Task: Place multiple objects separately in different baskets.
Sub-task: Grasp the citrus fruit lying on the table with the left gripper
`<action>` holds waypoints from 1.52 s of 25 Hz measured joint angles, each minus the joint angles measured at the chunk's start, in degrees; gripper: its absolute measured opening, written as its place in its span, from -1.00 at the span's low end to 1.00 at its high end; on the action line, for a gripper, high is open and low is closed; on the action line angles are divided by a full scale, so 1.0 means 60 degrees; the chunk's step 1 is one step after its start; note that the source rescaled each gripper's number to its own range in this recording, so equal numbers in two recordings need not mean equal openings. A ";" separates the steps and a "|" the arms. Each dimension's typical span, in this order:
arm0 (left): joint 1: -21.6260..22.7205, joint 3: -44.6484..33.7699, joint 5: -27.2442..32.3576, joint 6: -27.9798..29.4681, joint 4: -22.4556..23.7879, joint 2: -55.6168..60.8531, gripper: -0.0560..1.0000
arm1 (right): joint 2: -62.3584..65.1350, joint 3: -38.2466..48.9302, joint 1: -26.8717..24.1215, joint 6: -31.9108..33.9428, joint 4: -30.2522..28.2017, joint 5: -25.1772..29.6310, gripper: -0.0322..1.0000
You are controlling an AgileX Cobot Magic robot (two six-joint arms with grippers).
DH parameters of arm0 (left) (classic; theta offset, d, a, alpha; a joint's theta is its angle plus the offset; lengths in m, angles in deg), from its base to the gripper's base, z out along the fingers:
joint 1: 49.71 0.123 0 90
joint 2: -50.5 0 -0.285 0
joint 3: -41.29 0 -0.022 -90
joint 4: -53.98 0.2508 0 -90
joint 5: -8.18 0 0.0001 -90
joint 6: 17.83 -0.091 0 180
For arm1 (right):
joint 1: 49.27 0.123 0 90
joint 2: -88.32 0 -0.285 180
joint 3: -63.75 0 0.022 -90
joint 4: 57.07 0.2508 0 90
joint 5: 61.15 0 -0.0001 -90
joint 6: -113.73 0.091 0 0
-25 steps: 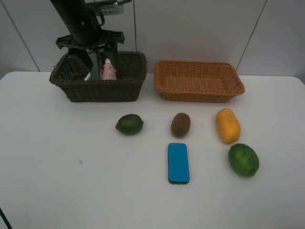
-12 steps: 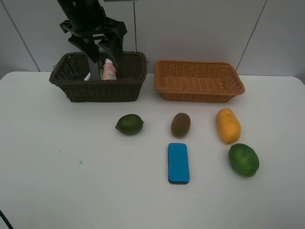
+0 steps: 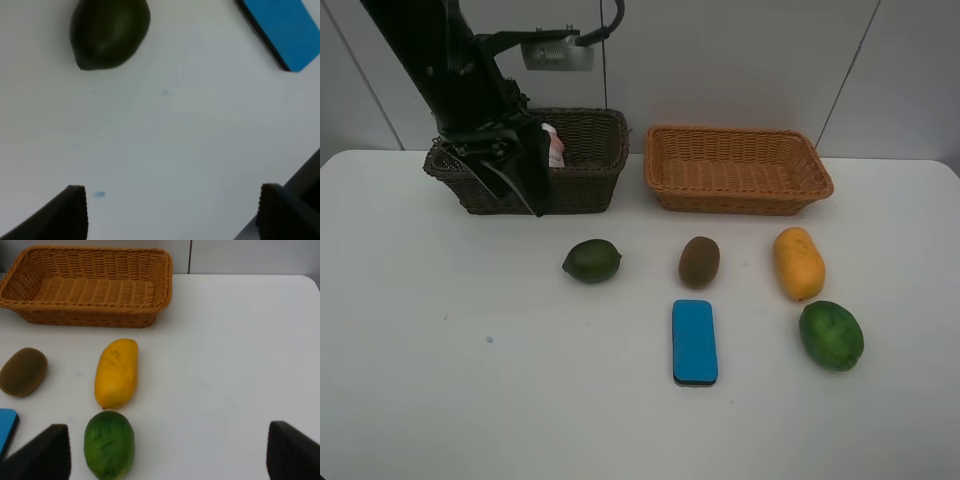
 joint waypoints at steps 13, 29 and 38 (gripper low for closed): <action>-0.1297 -0.1035 -0.2464 -0.2905 0.0146 0.0543 0.66 | 0.0000 0.0000 0.0000 0.0000 0.0000 0.0000 1.00; -0.1432 -0.1035 -0.3773 -0.2149 0.0866 -0.1266 0.75 | 0.0000 0.0000 0.0000 0.0000 0.0000 0.0000 1.00; -0.1432 -0.1060 -0.4791 -0.1953 0.0749 -0.2232 0.82 | 0.0000 0.0000 0.0000 0.0000 0.0000 0.0000 1.00</action>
